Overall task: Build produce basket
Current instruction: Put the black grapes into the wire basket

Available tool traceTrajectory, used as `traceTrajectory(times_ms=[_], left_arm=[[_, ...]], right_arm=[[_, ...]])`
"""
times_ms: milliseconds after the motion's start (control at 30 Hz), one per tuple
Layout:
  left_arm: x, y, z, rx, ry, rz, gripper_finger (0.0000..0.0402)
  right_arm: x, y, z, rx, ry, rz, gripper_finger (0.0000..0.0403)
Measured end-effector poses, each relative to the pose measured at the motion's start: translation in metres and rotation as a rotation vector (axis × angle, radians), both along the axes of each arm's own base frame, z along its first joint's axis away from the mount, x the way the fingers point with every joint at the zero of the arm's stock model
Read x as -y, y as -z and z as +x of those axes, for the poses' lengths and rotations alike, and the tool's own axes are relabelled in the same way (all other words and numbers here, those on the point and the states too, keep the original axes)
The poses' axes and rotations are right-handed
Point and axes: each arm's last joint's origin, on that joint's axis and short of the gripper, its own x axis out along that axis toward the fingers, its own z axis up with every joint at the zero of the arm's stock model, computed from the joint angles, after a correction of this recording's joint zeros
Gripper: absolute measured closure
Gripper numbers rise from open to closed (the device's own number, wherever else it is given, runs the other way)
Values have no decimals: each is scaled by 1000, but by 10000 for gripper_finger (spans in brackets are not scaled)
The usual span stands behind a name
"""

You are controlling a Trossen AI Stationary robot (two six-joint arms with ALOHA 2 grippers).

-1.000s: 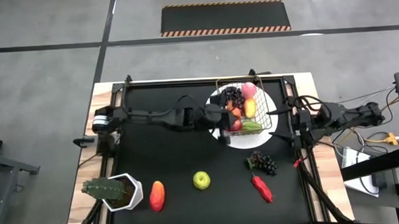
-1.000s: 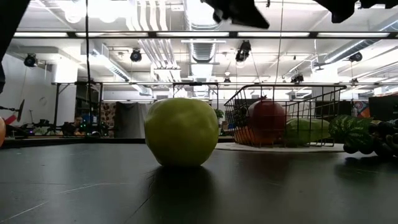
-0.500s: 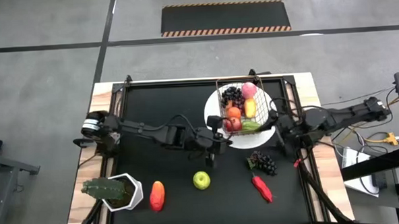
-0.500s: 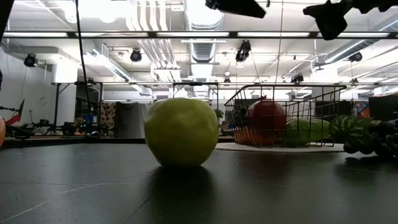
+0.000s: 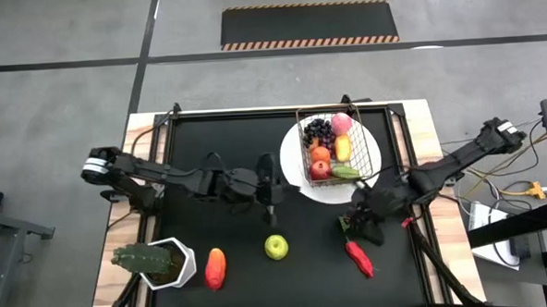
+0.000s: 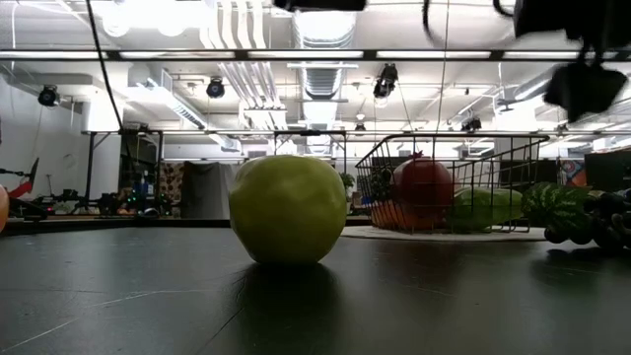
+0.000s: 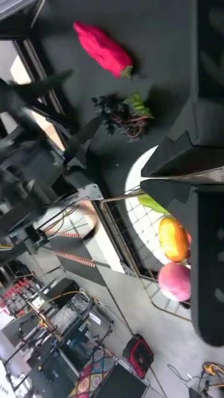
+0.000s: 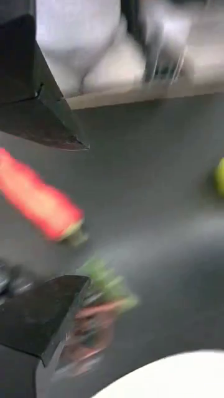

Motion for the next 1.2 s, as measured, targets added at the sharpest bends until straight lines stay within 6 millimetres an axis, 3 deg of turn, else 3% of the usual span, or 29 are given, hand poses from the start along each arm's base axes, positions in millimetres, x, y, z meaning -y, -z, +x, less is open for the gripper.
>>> traceTrajectory(times_ms=[233, 633, 867, 1200], left_arm=[[-2, 2, -13, 13, 0, -2, 401], [-3, 7, -16, -6, -1, 11, 402], [-3, 7, -16, -6, -1, 12, 402], [-3, 8, -16, -8, -1, 12, 402]], right_arm=[[-4, 16, 6, -340, 175, -150, 77], [-12, 61, 29, -482, 177, -364, 84], [-14, 74, 34, -538, 169, -397, 190], [-15, 73, 35, -526, 135, -407, 363]])
